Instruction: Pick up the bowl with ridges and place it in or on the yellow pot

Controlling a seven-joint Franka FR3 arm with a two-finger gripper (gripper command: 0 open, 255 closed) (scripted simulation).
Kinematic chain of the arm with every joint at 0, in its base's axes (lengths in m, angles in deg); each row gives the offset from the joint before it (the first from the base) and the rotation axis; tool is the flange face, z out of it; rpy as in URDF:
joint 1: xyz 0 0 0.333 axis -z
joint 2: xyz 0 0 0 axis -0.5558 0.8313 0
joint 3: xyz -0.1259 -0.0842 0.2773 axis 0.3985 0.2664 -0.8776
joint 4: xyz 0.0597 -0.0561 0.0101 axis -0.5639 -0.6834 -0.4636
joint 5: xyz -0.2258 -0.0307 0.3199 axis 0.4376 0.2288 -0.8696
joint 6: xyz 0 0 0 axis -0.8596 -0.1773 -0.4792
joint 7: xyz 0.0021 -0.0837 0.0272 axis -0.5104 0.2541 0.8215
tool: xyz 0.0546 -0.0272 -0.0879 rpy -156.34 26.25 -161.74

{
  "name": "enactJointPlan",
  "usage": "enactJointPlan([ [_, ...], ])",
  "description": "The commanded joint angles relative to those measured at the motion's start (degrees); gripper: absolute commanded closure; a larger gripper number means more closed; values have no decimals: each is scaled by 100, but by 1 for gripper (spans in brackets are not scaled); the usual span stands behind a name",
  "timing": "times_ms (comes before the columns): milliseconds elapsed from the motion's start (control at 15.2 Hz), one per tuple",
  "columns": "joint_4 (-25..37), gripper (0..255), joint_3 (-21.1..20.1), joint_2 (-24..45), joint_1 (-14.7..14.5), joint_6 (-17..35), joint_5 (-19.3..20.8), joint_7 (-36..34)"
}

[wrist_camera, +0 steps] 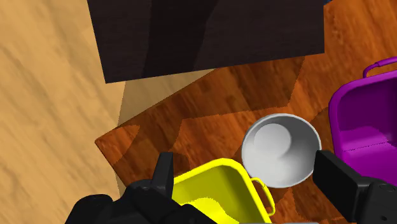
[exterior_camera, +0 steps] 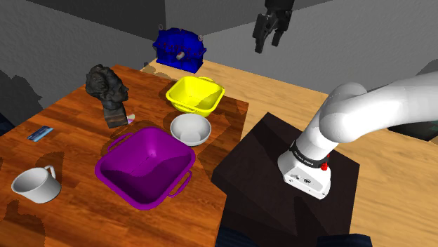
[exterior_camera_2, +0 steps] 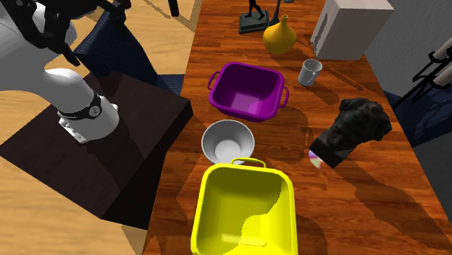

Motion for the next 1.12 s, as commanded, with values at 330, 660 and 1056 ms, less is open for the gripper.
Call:
enactJointPlan([
  [330,-804,0,-50,211,45,1078,-193,-310],
  [660,-1427,0,-117,695,71,2255,-398,-588],
  [1056,-1887,0,-203,1685,67,3799,-672,-866],
])
